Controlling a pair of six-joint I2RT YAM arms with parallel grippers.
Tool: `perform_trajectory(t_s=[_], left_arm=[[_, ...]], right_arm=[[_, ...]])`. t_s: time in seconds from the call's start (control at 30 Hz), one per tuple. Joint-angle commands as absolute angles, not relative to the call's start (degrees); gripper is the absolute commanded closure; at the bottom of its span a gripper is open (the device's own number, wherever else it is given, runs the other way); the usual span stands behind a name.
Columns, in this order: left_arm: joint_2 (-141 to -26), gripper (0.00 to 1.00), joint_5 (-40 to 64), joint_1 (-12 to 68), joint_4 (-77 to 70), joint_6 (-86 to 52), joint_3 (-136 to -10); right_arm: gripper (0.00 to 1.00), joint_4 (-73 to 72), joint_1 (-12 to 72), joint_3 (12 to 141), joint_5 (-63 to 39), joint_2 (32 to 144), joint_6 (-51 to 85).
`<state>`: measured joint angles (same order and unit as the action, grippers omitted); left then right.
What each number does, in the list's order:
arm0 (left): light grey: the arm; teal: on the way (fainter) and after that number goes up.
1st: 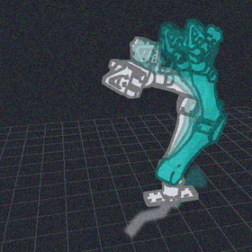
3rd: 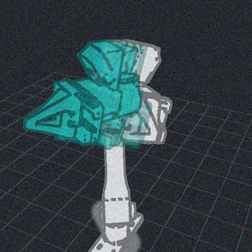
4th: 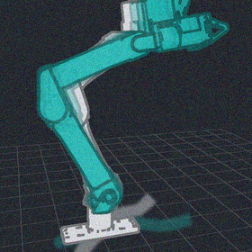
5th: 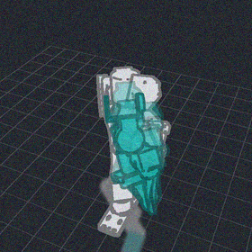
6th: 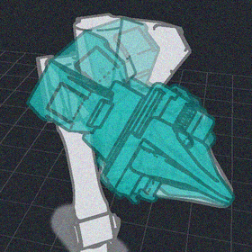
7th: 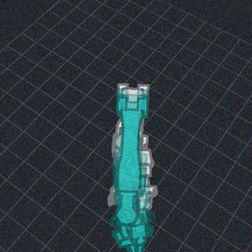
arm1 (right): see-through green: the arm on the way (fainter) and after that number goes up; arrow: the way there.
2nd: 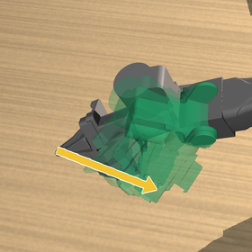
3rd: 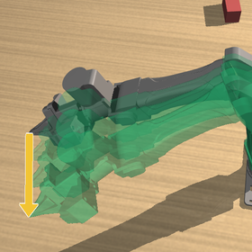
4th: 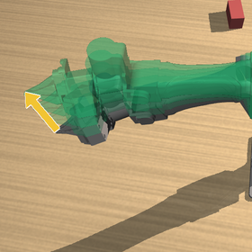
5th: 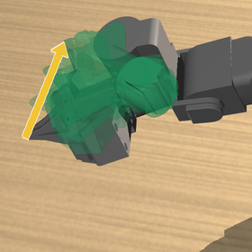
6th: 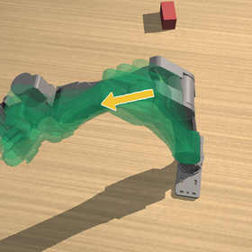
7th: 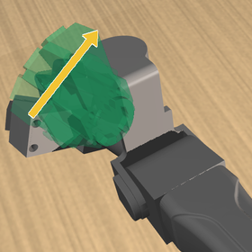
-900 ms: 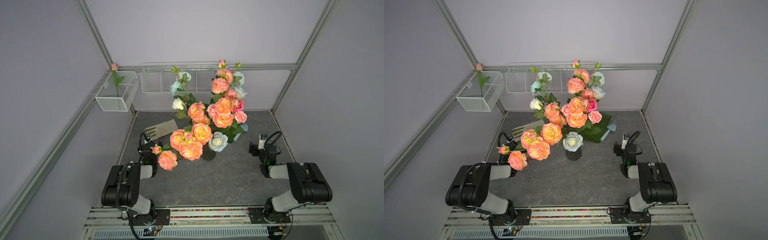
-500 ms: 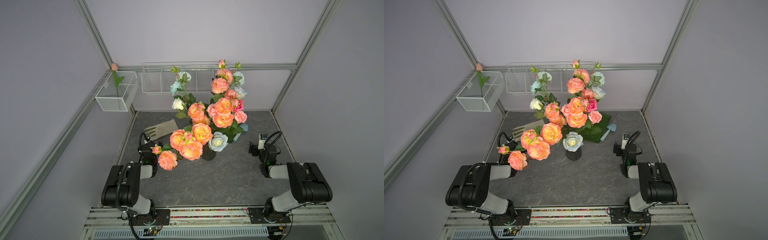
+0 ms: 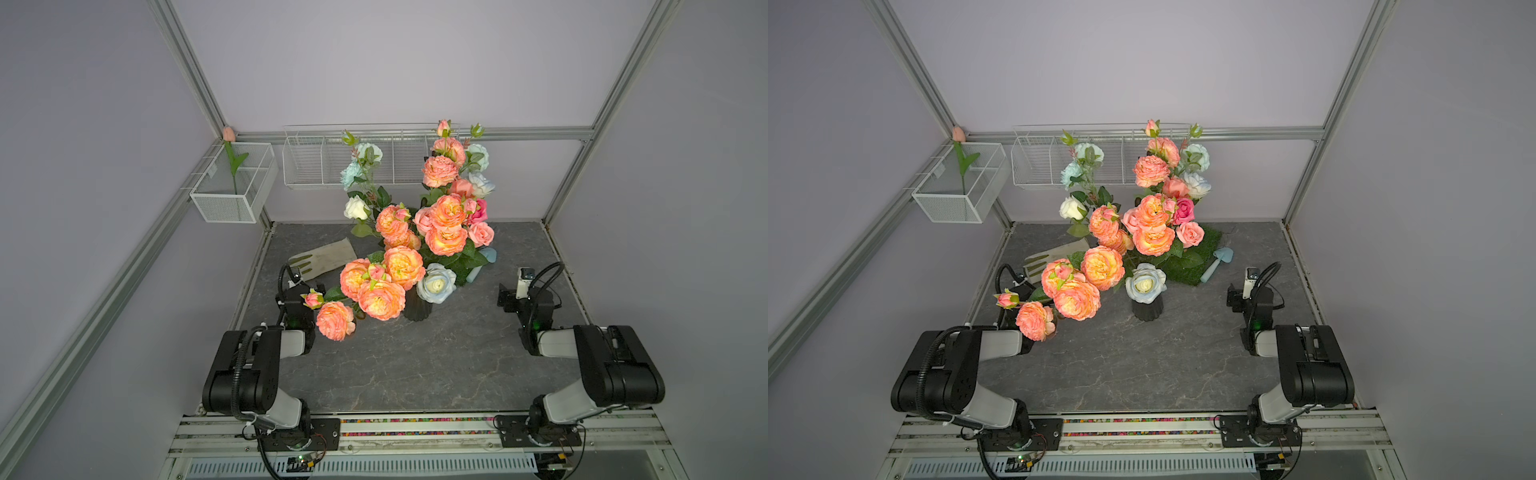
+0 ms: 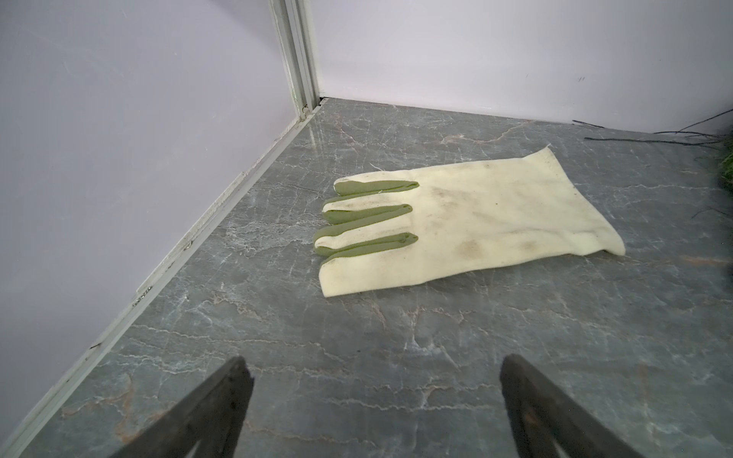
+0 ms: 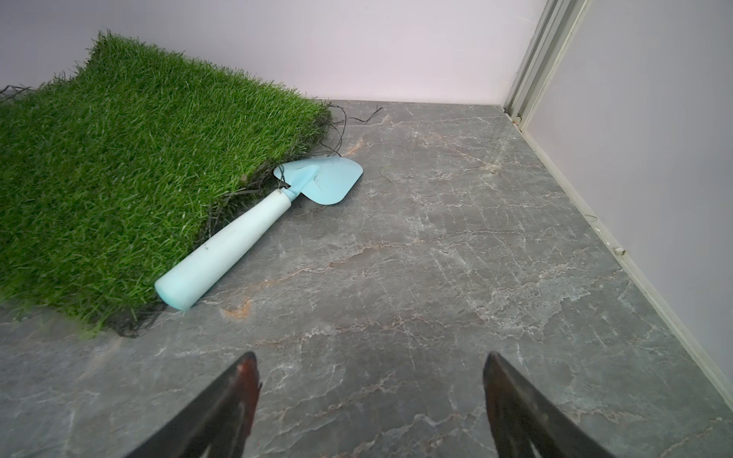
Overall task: Pick out pink flowers from the vase
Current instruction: Adjust the vase at the center of the board.
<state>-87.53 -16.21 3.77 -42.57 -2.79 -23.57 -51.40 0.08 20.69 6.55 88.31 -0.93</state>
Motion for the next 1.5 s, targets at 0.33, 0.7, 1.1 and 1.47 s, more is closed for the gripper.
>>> perform_trajectory(t_s=[0.33,0.7,1.1,1.47], left_arm=[[-86.6,0.01,-15.6,3.6,-43.4,-2.8,-24.8],[-81.2,0.01,-15.3,4.4,-20.9,-1.7,-36.0],[-64.8,0.0,-18.8,20.8,-0.9,-16.0,-35.6],[-47.9,0.0,-16.2,41.3,-8.1,-26.9,-20.4]], right_arm=[[0.11,-51.8,-0.5,21.5,5.5,88.3,-0.8],[0.1,-10.7,3.8,42.9,9.2,79.6,2.8],[0.11,13.9,11.4,41.9,7.9,66.0,34.5],[0.11,14.1,11.4,45.1,1.2,67.7,31.8]])
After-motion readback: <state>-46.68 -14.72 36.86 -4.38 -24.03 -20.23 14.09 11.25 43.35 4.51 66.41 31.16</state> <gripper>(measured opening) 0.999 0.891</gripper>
